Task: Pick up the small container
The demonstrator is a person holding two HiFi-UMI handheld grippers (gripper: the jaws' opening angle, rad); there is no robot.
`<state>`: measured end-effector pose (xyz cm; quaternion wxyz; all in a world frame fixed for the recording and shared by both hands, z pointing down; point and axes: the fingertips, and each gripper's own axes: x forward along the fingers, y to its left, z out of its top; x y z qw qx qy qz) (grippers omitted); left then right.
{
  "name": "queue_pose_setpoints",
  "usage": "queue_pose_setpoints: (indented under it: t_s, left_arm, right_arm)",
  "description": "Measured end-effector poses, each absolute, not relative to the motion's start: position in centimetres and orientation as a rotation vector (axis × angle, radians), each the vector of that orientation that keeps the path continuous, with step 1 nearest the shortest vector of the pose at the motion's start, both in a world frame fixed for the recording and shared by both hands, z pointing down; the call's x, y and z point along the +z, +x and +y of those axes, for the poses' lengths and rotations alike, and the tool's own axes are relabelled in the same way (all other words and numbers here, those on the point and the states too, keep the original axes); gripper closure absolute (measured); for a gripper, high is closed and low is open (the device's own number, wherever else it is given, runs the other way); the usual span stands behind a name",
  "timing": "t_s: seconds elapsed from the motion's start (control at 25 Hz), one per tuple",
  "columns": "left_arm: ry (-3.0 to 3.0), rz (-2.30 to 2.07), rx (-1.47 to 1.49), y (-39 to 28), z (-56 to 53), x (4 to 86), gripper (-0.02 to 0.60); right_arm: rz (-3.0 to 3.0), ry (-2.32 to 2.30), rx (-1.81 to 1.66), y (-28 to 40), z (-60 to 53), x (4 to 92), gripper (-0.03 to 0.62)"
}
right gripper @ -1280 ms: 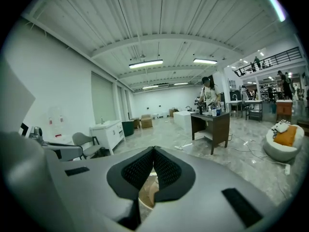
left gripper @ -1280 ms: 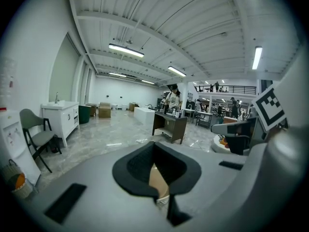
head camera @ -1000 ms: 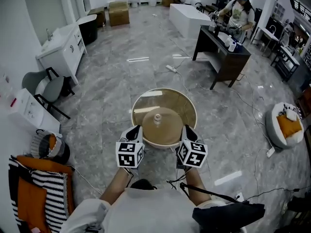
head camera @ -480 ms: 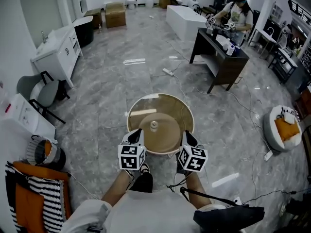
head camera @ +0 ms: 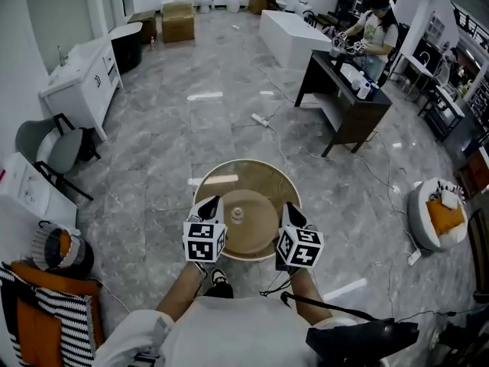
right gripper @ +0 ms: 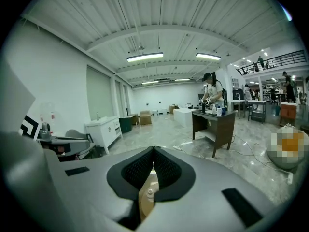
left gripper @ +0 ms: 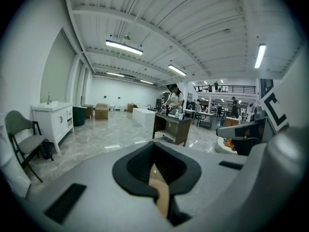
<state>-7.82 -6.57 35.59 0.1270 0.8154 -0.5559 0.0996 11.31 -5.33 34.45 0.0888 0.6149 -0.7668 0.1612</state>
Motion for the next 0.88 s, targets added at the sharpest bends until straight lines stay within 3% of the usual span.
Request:
queue_pose_setpoints:
  t_s: [0.88]
  left_arm:
    - [2.342, -1.526, 0.266, -6.6, -23.8, 37.0, 0.574]
  right_arm:
    - [-2.301, 1.827, 0.518, 10.2, -23.0, 35.3, 0.571]
